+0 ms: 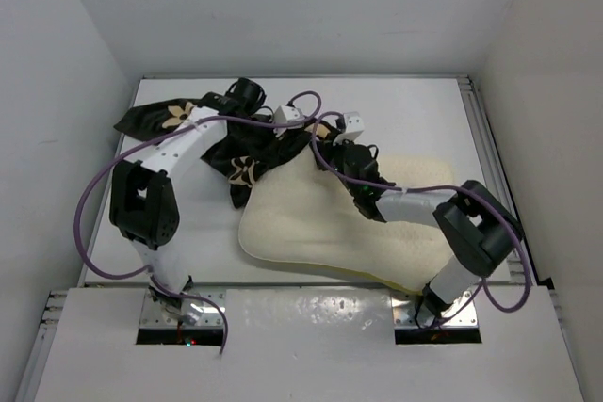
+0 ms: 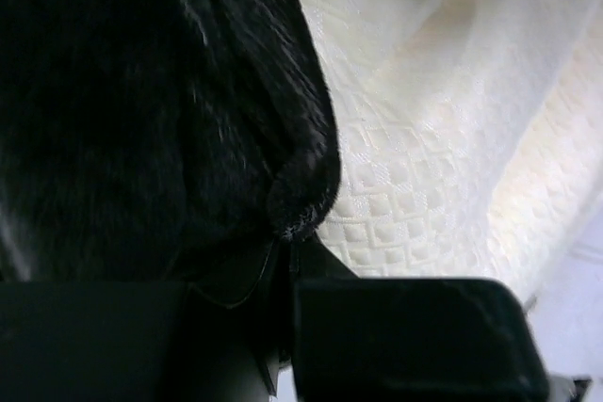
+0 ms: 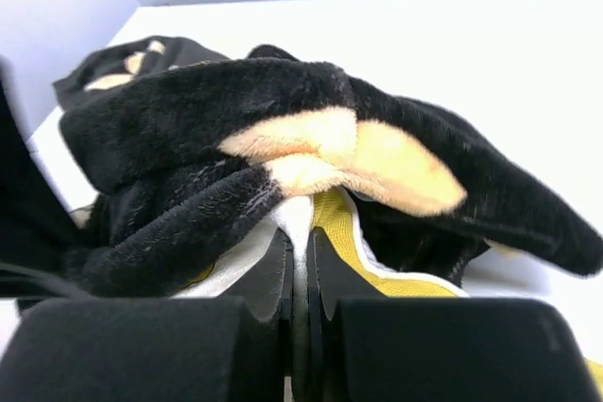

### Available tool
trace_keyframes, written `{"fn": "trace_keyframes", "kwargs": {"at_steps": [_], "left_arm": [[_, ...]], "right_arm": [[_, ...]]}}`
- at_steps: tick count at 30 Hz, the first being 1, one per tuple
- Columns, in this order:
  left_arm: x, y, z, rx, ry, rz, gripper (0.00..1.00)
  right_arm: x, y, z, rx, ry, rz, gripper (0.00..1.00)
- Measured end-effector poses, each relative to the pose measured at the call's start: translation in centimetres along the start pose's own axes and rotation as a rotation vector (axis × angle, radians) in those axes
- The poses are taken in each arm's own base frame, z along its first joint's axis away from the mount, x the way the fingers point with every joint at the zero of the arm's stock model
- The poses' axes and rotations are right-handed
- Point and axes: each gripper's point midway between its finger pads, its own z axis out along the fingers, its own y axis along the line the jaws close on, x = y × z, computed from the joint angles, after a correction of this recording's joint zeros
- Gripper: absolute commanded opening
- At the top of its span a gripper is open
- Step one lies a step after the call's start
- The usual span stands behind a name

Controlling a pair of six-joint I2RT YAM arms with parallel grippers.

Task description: Put the pillow into the pillowcase

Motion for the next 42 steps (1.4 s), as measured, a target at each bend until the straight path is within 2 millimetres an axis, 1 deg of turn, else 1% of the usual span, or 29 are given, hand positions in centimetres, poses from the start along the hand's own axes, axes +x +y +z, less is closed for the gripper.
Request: {"fn": "trace_keyframes", "kwargs": {"at_steps": [4, 8, 10, 12, 13, 15, 18, 19, 20, 21, 22, 23, 24, 25, 26, 28, 29, 30, 31, 32, 33, 34, 35, 36, 37, 38, 39, 41, 42], "left_arm": [[-0.3, -1.7, -2.5, 0.024, 0.024, 0.053, 0.00], [-1.4, -3.8, -6.6, -0.005, 0.006, 0.149, 0.00], [-2.0, -4.6, -8.5, -0.043, -0.015, 0.183, 0.01], [-2.6, -4.8, -9.4, -0.079, -0.042, 0.204, 0.02], [-2.7, -4.7, -9.5, -0.089, -0.051, 0.205, 0.04], [-2.6, -4.2, -8.6, -0.094, -0.056, 0.185, 0.08], [-2.5, -2.0, -5.7, -0.085, -0.040, 0.136, 0.17], [-2.2, -1.1, -4.4, -0.082, -0.026, 0.118, 0.32], [-1.7, -0.1, -3.2, -0.080, -0.009, 0.096, 0.46], [-1.2, 0.8, -1.9, -0.079, 0.010, 0.077, 0.54], [-0.7, 1.4, -1.0, -0.080, 0.023, 0.060, 0.67], [-0.3, 2.0, 0.0, -0.084, 0.036, 0.036, 0.73], [0.1, 2.5, 0.6, -0.090, 0.047, 0.010, 0.82], [0.3, 2.9, 0.8, -0.098, 0.049, -0.011, 0.97], [0.2, 3.2, 0.8, -0.111, 0.041, -0.045, 0.99], [-0.3, 3.6, 0.1, -0.139, 0.014, -0.074, 1.00], [-0.7, 4.0, -0.7, -0.169, -0.011, -0.087, 1.00], [-1.2, 4.3, -1.9, -0.206, -0.040, -0.094, 1.00], [-1.5, 4.7, -3.2, -0.247, -0.066, -0.099, 1.00], [-1.7, 4.9, -4.9, -0.297, -0.093, -0.105, 1.00], [-2.1, 4.9, -6.5, -0.340, -0.117, -0.110, 1.00], [-2.3, 4.9, -8.3, -0.389, -0.138, -0.116, 0.96], [-2.7, 4.9, -9.9, -0.431, -0.159, -0.121, 0.82], [-2.8, 4.9, -11.2, -0.473, -0.184, -0.122, 0.26], [-2.5, 4.6, -12.0, -0.499, -0.198, -0.132, 0.03], [-1.8, 4.2, -12.5, -0.515, -0.196, -0.140, 0.00], [-0.5, 3.7, -12.4, -0.517, -0.179, -0.154, 0.00], [2.5, 2.7, -11.3, -0.508, -0.133, -0.194, 0.00], [4.6, 2.0, -10.4, -0.492, -0.089, -0.224, 0.00]], "right_arm": [[-1.5, 3.6, -1.8, -0.057, -0.040, -0.066, 0.00], [-2.8, 8.0, -3.9, -0.159, -0.079, -0.122, 0.00], [-3.1, 9.3, -4.4, -0.182, -0.094, -0.120, 0.00], [-2.9, 9.4, -4.5, -0.176, -0.091, -0.116, 0.00], [-2.8, 9.1, -4.4, -0.161, -0.088, -0.113, 0.00], [-2.6, 8.0, -3.3, -0.111, -0.075, -0.110, 0.00], [-2.0, 5.9, 0.0, -0.019, -0.034, -0.112, 0.00], [-1.7, 5.1, 1.2, 0.011, -0.019, -0.111, 0.00], [-1.4, 4.2, 2.5, 0.040, -0.008, -0.111, 0.05], [-0.9, 3.3, 3.5, 0.063, 0.005, -0.110, 0.19], [-0.2, 2.3, 4.5, 0.085, 0.025, -0.109, 0.61], [0.4, 1.4, 5.3, 0.101, 0.042, -0.104, 0.76], [1.0, 0.5, 6.0, 0.119, 0.056, -0.107, 0.84], [1.5, -0.5, 6.4, 0.124, 0.080, -0.100, 0.89], [1.7, -1.2, 6.7, 0.124, 0.099, -0.088, 0.99], [1.5, -2.5, 6.9, 0.107, 0.123, -0.054, 0.99], [1.2, -3.0, 6.9, 0.085, 0.132, -0.028, 0.94], [0.6, -3.6, 6.9, 0.072, 0.132, -0.008, 0.88], [0.1, -4.2, 6.6, 0.059, 0.135, 0.008, 0.80], [-0.5, -4.8, 6.1, 0.047, 0.140, 0.016, 0.48], [-1.0, -5.3, 5.6, 0.042, 0.146, 0.014, 0.24], [-1.6, -5.6, 5.1, 0.036, 0.152, 0.008, 0.06], [-2.2, -5.4, 4.4, 0.021, 0.156, -0.002, 0.00], [-2.7, -4.9, 3.8, 0.005, 0.160, -0.012, 0.00], [-3.1, -4.0, 3.0, -0.019, 0.166, -0.028, 0.00], [-3.4, -3.0, 2.2, -0.043, 0.169, -0.047, 0.10], [-3.6, -2.1, 1.3, -0.066, 0.171, -0.065, 0.42], [-3.5, 0.3, -1.1, -0.125, 0.181, -0.124, 0.70], [-3.4, 1.4, -2.3, -0.156, 0.186, -0.157, 0.85]]}}
